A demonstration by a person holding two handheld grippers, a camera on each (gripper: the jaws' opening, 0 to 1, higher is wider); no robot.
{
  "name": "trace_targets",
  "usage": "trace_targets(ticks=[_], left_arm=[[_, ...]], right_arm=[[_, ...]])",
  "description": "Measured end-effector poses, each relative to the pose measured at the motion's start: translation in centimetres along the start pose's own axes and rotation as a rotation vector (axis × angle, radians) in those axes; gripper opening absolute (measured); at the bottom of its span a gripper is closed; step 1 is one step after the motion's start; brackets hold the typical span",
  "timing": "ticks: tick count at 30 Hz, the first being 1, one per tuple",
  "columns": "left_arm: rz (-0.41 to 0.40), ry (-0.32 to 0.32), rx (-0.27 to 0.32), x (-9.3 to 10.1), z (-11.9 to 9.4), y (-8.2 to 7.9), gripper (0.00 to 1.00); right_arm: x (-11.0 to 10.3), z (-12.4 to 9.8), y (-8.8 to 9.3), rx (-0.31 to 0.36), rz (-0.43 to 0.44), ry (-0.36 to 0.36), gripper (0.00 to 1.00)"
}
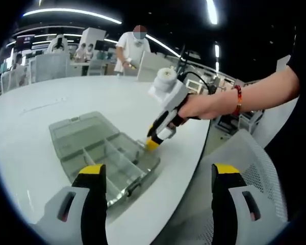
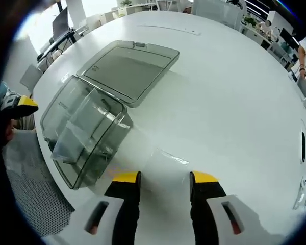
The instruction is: Insert the divider into the dual guide fixture by aligning both edges with the guide slots and pushing it downward to the bottom, including one-sided entry, uneven engagement, binding, and posture correction.
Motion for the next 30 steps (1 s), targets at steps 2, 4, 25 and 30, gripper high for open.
trace_targets(ticks=[2,4,25,30], left_arm=[[-0.001,0.002,-0.001,0.1,0.1,0.0,0.83],[-0.001,0.003,-0.003,0.1,0.1,0.0,0.83],[-0.012,-0.013,0.010,-0.3,-0.2,-0.3,0.82],[-0.011,-0.009,0.010,-0.1,-0.1,-0.3,0.82]], right_arm=[[0.3,-0.1,0.2,-0.006,-0.003,-0.002,0.30],[0.4,-0.1,0.3,-0.003,-0.008,-0.006,0.29],[0.3,0.5,-0.8,0.016,0.049,0.025,0.29],[0.3,0.4,-0.8,0.011,0.050,0.024,0.28]])
Point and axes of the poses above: the point that each gripper's makers call its tool centre point, and the gripper's own axes: z roughly forward along the fingers, x roughly to its right, y roughly out of its underside, the point moved 2 cm from there along -z, roughly backward along the fingers, and after that the axes turned 4 degrees about -z, right-handed, at the moved point
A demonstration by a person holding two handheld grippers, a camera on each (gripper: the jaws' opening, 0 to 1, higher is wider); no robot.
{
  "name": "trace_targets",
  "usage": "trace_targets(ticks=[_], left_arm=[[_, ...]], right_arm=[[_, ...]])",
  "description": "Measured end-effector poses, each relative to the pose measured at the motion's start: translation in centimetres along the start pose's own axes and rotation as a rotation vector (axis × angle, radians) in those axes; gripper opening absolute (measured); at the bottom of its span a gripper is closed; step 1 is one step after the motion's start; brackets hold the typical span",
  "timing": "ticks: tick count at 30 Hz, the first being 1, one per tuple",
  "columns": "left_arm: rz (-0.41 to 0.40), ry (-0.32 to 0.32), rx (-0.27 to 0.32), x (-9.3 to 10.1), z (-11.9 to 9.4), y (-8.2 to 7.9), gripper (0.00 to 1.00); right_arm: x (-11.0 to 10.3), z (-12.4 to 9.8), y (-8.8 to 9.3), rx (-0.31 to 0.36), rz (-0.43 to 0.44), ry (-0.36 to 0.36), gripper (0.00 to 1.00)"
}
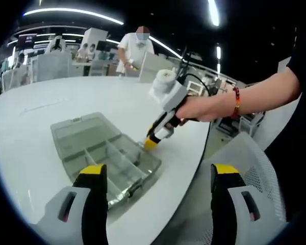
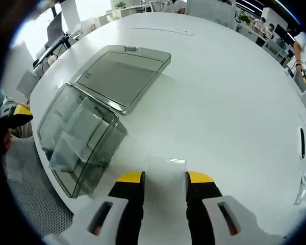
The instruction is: Insert the divider into the dual guide fixture by aligning both edges with the guide slots and pushing it downward to the bottom, including one-sided entry, uneven engagement, binding, and posture correction.
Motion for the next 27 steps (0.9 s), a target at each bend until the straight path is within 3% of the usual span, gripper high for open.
trace_targets(ticks=[15,27], left_arm=[[-0.021,0.005,0.022,0.2,0.4,-0.7,0.81],[-0.071,-0.009,0.077,0.0,0.7,-2.2,0.82]], right_arm=[[0.5,-2.1,-1.3,0.089,-0.023,0.027,0.27],[-0.2,-4.6,-3.9,0.220,-0.051,0.030,0.27]])
Point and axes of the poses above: the point that each gripper's makers call its tool centre point, and the gripper's own axes: z roughly forward along the fingers, x roughly to its right, y roughly out of its underside, the point moved 2 cm from there along -z, roughly backward along the fingers, and after that the axes turned 4 degrees about -z, right-handed, at the moved point
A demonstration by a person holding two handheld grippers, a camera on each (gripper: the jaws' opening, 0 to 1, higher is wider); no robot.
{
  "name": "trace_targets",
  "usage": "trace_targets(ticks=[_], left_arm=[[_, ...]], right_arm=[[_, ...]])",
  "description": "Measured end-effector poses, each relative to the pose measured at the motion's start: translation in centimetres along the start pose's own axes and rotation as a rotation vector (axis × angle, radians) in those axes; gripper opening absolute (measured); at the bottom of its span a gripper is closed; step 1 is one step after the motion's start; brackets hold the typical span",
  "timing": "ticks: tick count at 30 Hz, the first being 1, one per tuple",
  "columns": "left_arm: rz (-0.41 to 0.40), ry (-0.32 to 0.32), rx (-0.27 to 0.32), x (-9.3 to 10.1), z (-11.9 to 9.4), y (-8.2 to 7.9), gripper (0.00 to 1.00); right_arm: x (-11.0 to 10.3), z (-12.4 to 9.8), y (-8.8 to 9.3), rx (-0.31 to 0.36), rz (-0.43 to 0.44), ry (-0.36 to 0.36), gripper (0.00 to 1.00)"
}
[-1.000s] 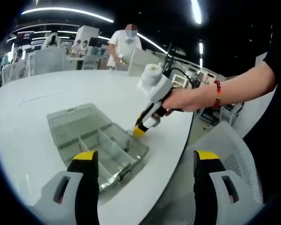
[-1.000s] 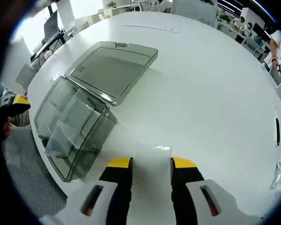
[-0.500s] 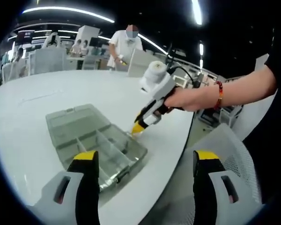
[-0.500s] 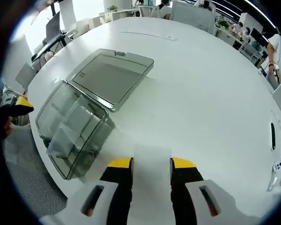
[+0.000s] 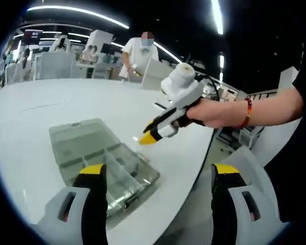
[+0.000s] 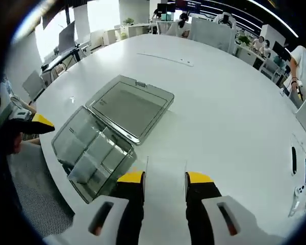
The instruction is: Insert the divider into the dual guide fixture by aligning both edges with the guide slots and pushing it downward to the bottom, including one-sided entry, uneven engagement, binding, and posture correction.
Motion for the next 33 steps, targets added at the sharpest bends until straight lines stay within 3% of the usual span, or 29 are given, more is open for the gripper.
trace_targets(ticks=[20,25,33], left_arm=[[-0.091,-0.021,0.052,-0.7,0.3,-1.6,0.81],[-0.100,-0.035,0.062,-1.4,0.3,-2.1,0.78],[-0.126,-0.069,0.080,-2.3,0.3,-2.6,0.75]], right_arm=[[-2.7,-2.4,-2.2,0.119,-0.018,-0.046,0.27],[-3.8,-2.9,-3.0,0.161,0.017,-0.077,0.27],[-5.0,-3.1,-3.3,0.179,-0.048,-0.069,0.27]])
Point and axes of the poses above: the point that each gripper's makers call its tool centre point, and the gripper's own axes: z roughly forward along the fingers, x roughly to its right, y roughly out of its underside, the point moved 2 cm from there along -z, roughly backward along the fingers, and after that the axes turned 4 degrees about -z, right-handed, at the moved point
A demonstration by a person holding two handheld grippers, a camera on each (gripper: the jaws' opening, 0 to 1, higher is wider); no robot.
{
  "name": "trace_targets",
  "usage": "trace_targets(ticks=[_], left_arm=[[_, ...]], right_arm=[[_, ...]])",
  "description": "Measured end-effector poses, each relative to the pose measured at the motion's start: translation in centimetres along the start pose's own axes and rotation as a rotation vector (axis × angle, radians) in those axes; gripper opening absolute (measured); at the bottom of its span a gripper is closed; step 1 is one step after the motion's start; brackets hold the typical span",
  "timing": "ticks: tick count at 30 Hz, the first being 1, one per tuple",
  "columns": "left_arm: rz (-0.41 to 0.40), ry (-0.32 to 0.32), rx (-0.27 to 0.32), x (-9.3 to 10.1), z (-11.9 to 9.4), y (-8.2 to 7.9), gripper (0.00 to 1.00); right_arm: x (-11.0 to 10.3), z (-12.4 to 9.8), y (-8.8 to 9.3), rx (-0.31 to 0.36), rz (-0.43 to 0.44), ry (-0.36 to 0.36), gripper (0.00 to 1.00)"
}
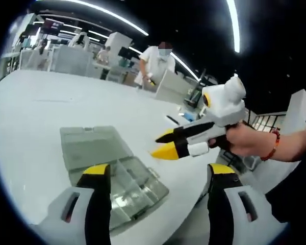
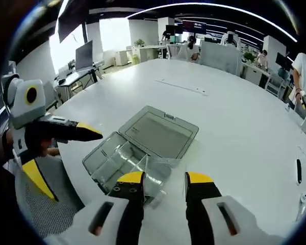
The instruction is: Insert the divider into the dual guide fixture by aligning both edges with the guide slots and pushing it downward to the bottom, including one-sided entry, uneven engagement, binding, and posture correction.
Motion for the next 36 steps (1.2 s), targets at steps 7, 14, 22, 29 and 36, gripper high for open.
trace_targets(ticks=[7,14,22,29,36], left_arm=[[-0.038,-0.017,0.001,-0.3,0.3,0.0,0.71],[-0.067,-0.011,0.009,-0.3,0.5,0.0,0.68],[-0.168,0.000,0.099,-0.8,0.2,-1.5,0.61],[-0.176,-0.031,0.093,-1.4,0.1,-1.1,0.55],[-0.246,-0.017,0.126,-1.4,0.1,-1.3,0.45]], right_arm=[[-1.1,-0.1,-0.3,0.012,-0.038,-0.022,0.27],[-2.1,-0.6,-1.1,0.052,-0.037,-0.045,0.27],[-3.1,-1.2,-1.6,0.079,-0.053,-0.060,0.27],[-3.8,-1.5,-2.0,0.094,-0.062,-0.066,0.27],[-4.6,-1.9,-2.5,0.119,-0.078,-0.076,0.27]])
Point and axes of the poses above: the point that each gripper's makers call its tool centre point, and the gripper's own axes: z roughly forward along the fingers, x roughly to its right, y roughly out of its underside, the point moved 2 cm from there along -z, roughly backward along the fingers, and after that the axes turned 4 degrees about -z, right-handed, at the moved point
